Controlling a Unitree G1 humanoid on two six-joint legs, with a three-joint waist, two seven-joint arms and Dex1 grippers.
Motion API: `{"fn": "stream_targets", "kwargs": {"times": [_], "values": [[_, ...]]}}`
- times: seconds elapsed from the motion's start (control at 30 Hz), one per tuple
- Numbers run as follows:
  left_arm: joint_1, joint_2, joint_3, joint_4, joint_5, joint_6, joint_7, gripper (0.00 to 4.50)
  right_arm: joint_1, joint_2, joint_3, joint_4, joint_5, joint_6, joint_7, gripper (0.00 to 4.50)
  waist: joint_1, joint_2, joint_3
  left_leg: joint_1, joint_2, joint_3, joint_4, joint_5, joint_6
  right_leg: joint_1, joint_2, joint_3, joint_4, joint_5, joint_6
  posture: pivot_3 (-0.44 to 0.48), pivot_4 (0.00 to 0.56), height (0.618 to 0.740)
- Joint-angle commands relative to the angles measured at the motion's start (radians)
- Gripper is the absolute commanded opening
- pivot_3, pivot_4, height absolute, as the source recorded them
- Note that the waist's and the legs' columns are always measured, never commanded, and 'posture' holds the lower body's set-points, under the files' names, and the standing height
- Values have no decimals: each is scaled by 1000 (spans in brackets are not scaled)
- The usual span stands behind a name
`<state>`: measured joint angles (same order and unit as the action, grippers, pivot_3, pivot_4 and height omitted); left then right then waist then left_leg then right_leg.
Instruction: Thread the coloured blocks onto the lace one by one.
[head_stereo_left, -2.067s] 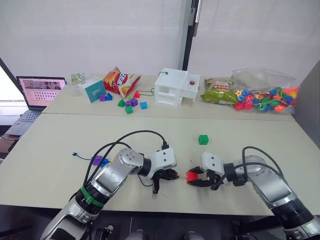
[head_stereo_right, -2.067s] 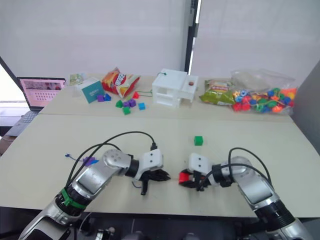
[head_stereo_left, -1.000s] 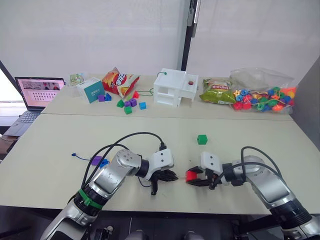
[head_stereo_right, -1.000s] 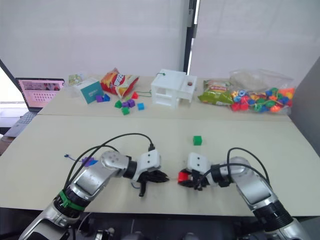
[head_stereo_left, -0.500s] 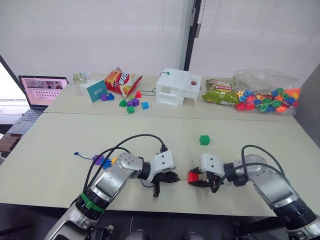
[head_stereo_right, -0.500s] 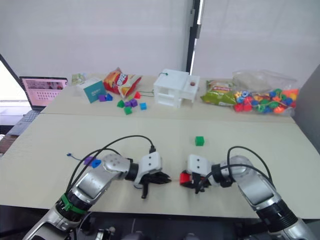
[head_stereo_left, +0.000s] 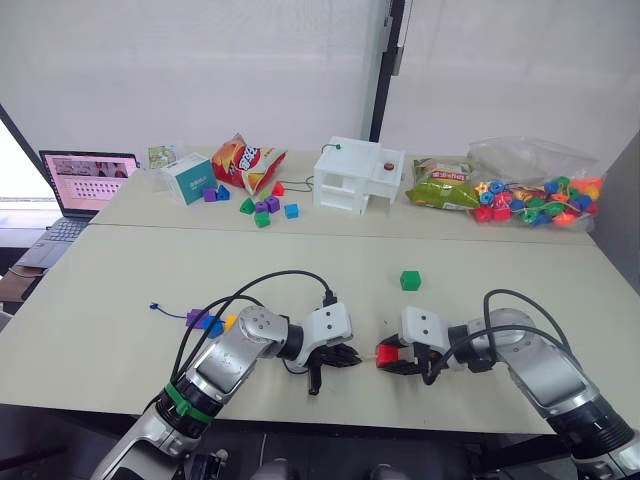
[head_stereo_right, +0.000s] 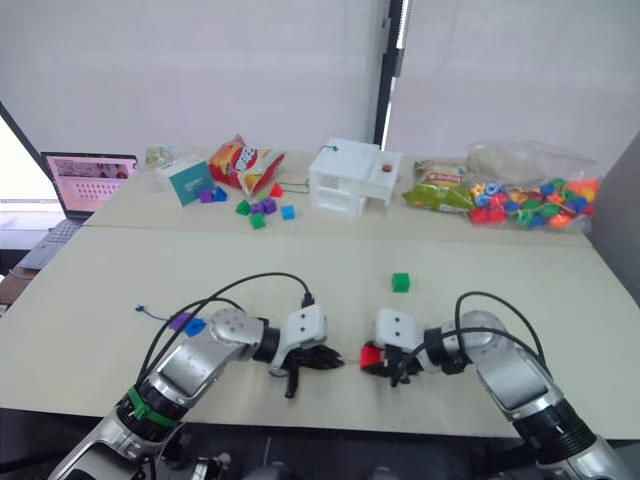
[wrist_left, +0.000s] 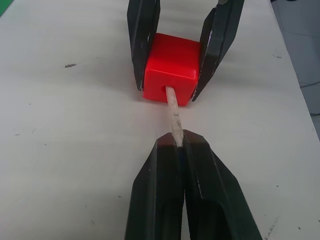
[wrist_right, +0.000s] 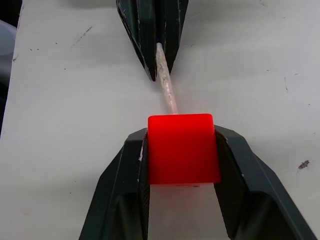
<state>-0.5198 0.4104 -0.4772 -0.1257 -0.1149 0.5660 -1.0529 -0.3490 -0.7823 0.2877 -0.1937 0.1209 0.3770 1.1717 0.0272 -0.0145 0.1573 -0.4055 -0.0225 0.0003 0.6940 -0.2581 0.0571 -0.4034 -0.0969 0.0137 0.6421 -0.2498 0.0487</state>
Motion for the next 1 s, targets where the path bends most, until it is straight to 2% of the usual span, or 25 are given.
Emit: {"fn": "stream_targets", "kwargs": {"times": [0.03,0.7,1.0], "values": [[-15,-22,-32,-37,-17,-41,-30,0,13,11,32,-8,-17,18,-9,1189,0,0,0,0,0,0,0,0,0,0,0,0,0,0,0,0,150,740],[-5,10,-27,-75,-20,-47,-37,0,42,-23,25,-70,31,27,53,1189,-4,0,0,0,0,0,-1,0,0,-1,0,0,0,0,0,0,150,740],[8,-23,-35,-105,-36,-9,-14,0,27,-6,48,-51,-6,42,21,1189,-5,0,0,0,0,0,0,0,0,-1,0,0,0,0,0,0,150,740]]}}
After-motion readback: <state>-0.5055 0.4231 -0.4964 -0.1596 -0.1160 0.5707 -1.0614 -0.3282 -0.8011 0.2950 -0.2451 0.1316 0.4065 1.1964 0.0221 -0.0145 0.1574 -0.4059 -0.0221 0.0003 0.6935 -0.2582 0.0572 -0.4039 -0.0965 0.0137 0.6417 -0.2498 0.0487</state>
